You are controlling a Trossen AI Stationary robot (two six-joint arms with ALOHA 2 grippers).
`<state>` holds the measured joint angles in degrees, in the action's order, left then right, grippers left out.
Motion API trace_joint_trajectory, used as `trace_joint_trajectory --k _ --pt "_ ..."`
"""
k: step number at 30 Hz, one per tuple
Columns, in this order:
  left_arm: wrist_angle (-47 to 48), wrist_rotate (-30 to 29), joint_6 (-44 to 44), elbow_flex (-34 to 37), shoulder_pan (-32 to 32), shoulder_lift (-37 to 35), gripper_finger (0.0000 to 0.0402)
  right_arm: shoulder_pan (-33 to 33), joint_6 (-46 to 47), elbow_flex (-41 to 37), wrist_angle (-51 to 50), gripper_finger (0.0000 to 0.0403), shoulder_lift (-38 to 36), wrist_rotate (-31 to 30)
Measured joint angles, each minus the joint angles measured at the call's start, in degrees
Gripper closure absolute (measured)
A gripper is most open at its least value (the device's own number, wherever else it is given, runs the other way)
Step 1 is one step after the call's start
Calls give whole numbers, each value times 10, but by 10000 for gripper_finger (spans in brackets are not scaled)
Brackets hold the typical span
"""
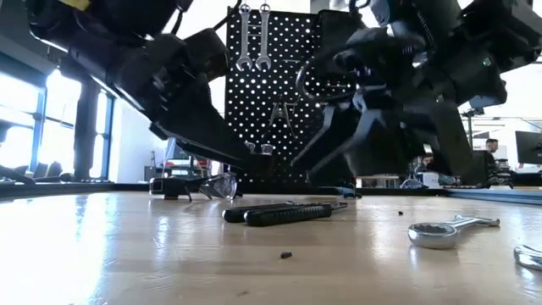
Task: Hang tools onto peg board
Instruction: Put the black wire stripper into the top black bin on the pegboard
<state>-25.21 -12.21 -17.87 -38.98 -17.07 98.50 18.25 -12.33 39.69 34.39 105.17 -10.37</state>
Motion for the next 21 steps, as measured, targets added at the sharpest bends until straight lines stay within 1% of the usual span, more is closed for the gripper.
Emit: trace_joint_trajectory --k 3,6,10,13,21 --pt "0 -2 0 0 7 0 222 9 -15 27 -46 208 16 -14" --pt "-9 -2 0 0 9 0 223 19 -24 40 -90 208 17 -36" --pt "-30 -2 4 0 10 11 227 31 -32 46 -114 208 17 -56" --pt "-51 0 5 -7 10 39 229 33 -31 46 -127 208 17 -57" --pt "-44 -2 9 -52 19 105 230 31 -36 45 -149 208 17 -57"
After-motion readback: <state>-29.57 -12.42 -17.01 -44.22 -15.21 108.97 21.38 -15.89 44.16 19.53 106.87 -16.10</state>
